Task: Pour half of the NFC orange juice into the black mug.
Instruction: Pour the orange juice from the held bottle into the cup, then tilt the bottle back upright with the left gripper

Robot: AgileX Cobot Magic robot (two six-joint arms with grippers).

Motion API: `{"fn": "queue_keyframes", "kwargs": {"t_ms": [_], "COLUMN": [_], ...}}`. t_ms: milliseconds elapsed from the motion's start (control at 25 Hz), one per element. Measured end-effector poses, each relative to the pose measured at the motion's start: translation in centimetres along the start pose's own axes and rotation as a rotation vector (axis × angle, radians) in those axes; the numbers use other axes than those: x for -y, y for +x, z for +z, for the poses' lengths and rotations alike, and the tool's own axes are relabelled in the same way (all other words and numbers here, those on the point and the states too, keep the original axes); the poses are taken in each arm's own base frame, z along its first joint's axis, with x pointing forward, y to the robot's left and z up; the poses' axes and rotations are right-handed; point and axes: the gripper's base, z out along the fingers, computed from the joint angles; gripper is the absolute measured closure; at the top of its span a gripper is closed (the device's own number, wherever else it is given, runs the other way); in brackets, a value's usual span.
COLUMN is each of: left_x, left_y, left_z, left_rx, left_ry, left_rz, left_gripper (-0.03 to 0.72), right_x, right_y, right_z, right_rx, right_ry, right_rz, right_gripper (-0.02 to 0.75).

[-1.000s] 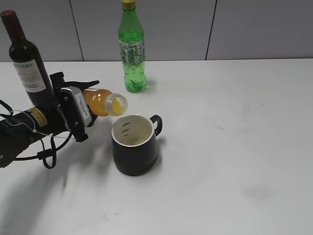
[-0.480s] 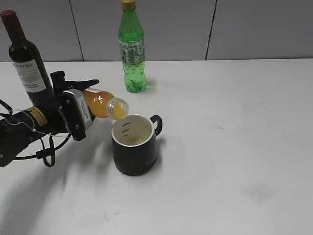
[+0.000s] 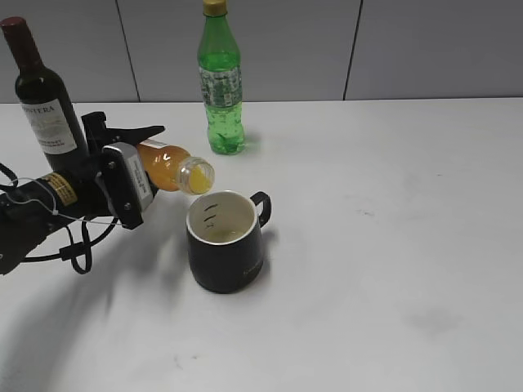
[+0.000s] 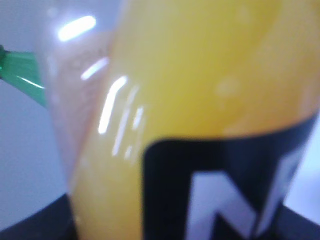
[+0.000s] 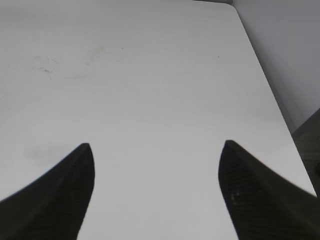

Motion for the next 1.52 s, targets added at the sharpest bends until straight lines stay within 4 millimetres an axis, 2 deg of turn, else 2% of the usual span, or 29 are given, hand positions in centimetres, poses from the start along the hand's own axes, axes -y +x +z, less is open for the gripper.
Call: {"fn": "queue_keyframes", "kwargs": {"t_ms": [880, 1520], "left_x": [-1.1, -1.2], "left_y": [-0.1, -0.1], "left_z": [0.3, 0.3], "left_rx": [0.007, 0.006], "left_ry": [-0.037, -0.038], "left_rz": [0.015, 0.06], "left_gripper": [0.215, 0.215], "right_x": [0.0, 0.0], "right_y": [0.0, 0.0], "right_z": [0.0, 0.0], "right_rx": [0.0, 0.0], "right_ry": [0.0, 0.0], "right_rz": [0.0, 0.0], "right_gripper": [0.15, 0.15]}}
